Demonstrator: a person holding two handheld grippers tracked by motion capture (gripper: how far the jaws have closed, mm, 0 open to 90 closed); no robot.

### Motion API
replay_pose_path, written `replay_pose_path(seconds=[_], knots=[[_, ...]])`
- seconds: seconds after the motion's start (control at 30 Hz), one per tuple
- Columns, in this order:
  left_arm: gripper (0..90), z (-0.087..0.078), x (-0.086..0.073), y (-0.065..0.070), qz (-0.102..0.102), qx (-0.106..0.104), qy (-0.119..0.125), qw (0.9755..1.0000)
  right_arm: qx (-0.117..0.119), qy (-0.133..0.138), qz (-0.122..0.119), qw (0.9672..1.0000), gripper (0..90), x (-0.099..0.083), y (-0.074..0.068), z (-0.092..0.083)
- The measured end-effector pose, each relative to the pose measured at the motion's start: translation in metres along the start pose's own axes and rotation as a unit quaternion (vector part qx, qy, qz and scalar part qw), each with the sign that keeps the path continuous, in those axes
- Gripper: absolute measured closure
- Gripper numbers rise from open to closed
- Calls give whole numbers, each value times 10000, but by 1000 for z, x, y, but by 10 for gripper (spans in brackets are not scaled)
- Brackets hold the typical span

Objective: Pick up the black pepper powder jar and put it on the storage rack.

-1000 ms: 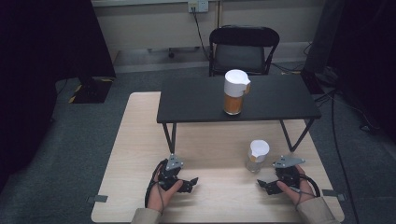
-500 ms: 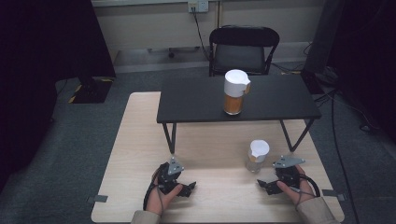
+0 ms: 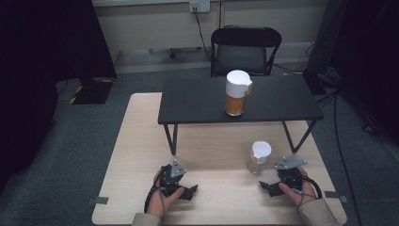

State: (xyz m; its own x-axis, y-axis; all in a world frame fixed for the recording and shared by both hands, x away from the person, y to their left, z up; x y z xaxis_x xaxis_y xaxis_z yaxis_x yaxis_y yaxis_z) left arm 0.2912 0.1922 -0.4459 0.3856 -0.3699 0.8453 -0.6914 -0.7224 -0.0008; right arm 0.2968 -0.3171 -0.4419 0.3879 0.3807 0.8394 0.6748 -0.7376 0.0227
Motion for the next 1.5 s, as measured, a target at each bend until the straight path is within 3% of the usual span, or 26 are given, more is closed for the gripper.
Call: replay_pose_path(seconds=[0.67, 0.87, 1.5], knots=[[0, 0, 0, 0, 0, 0, 0, 10000, 22, 8, 3, 10000, 0, 1, 2, 1], [0, 0, 0, 0, 0, 0, -1, 10000, -6, -96, 14, 10000, 13, 7, 2, 3], [0, 0, 0, 0, 1, 1, -1, 10000, -3, 387, 191, 9991, 11, 24, -1, 10]])
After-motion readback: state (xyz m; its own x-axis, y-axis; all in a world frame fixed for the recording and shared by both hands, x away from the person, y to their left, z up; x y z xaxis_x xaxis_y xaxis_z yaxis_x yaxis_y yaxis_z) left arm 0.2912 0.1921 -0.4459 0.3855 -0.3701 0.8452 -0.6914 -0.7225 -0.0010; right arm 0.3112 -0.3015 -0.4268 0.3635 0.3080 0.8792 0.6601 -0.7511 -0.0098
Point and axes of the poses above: each handheld gripper's, and its own axes: z roughly forward along the jaws, x roughly out of its top, y roughly to its right, the point moved 4 cm from there along z, roughly forward along the jaws, and after that the axes turned 11 degrees about y, right-handed, at the moved point
